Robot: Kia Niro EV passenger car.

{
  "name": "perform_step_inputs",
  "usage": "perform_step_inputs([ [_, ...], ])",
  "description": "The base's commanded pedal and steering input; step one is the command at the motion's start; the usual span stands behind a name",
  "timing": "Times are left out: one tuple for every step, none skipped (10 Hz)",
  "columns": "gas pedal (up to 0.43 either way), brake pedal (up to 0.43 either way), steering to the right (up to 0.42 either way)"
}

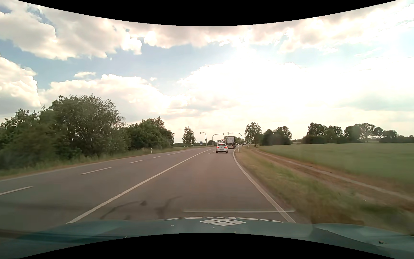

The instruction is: Follow the waypoints while adhering to traffic rules and regulations

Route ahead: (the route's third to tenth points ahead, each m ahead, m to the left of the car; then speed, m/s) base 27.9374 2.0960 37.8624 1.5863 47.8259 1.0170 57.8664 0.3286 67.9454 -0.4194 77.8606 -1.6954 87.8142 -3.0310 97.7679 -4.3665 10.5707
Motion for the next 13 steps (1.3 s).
perform_step_inputs([
  [0.118,0.000,0.006],
  [0.118,0.000,0.006],
  [0.118,0.000,0.006],
  [0.118,0.000,0.006],
  [0.118,0.000,0.006],
  [0.130,0.000,0.006],
  [0.138,0.000,0.006],
  [0.138,0.000,0.006],
  [0.138,0.000,0.006],
  [0.150,0.000,0.006],
  [0.157,0.000,0.006],
  [0.157,0.000,0.006],
  [0.157,0.000,0.006],
])
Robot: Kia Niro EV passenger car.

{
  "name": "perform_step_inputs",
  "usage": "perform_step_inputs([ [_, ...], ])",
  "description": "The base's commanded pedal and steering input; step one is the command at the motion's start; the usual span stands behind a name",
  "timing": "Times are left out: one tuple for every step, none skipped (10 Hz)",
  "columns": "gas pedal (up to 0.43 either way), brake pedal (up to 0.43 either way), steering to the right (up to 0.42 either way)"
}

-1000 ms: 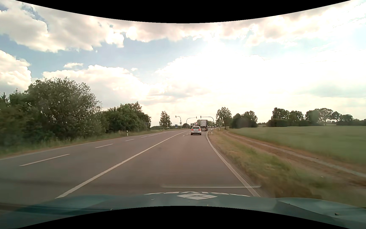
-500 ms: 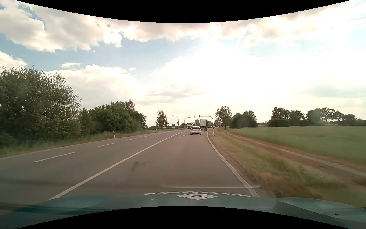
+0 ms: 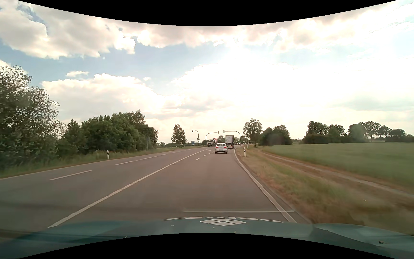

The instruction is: Follow the waypoints while adhering to traffic rules and regulations

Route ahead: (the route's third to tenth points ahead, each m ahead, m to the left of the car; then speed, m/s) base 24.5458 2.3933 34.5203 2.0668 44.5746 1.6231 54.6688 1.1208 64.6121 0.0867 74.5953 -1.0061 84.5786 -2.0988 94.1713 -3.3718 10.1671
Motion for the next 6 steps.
perform_step_inputs([
  [0.157,0.000,0.006],
  [0.169,0.000,0.006],
  [0.177,0.000,0.007],
  [0.189,0.000,0.007],
  [0.197,0.000,0.006],
  [0.209,0.000,0.006],
])
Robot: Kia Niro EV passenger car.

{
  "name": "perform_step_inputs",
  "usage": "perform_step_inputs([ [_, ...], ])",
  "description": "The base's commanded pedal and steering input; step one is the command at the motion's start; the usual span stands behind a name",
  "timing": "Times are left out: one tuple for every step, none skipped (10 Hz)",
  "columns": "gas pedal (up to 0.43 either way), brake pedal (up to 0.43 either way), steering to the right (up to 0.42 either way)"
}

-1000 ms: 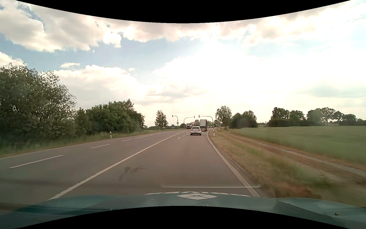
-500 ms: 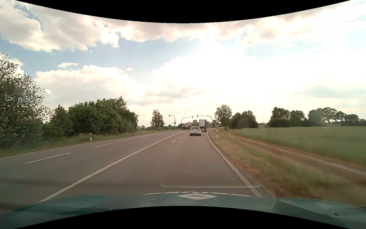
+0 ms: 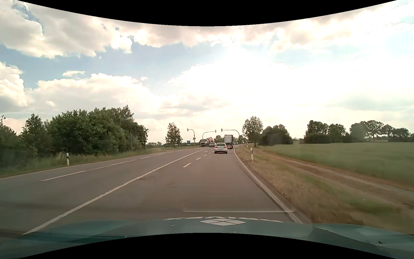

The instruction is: Follow the waypoints while adhering to traffic rules and regulations

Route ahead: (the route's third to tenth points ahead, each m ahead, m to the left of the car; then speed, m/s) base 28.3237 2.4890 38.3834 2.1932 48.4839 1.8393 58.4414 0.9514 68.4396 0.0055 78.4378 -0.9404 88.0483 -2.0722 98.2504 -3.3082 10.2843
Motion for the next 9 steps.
perform_step_inputs([
  [0.220,0.000,0.007],
  [0.228,0.000,0.006],
  [0.228,0.000,0.007],
  [0.240,0.000,0.006],
  [0.240,0.000,0.007],
  [0.240,0.000,0.006],
  [0.248,0.000,0.007],
  [0.248,0.000,0.007],
  [0.260,0.000,0.007],
])
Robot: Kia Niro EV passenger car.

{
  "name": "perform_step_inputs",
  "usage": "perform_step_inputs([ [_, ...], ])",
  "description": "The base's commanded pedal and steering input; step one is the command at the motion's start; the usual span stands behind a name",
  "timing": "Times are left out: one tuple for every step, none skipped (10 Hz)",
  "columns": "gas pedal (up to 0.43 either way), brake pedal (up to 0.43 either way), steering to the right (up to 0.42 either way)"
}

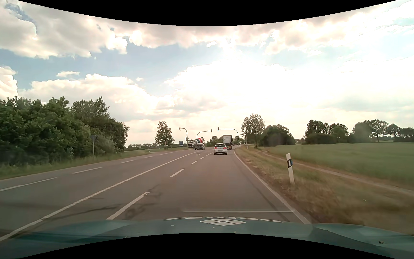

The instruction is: Follow the waypoints while adhering to traffic rules and regulations

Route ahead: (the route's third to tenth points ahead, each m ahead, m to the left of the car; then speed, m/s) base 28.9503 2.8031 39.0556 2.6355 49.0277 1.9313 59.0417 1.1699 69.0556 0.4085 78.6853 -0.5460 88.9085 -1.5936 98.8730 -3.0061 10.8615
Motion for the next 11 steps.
perform_step_inputs([
  [0.268,0.000,0.007],
  [0.268,0.000,0.007],
  [0.268,0.000,0.007],
  [0.260,0.000,0.008],
  [0.248,0.000,0.008],
  [0.220,0.000,0.008],
  [0.197,0.000,0.008],
  [0.157,0.000,0.008],
  [0.138,0.000,0.008],
  [0.138,0.000,0.008],
  [0.138,0.000,0.008],
])
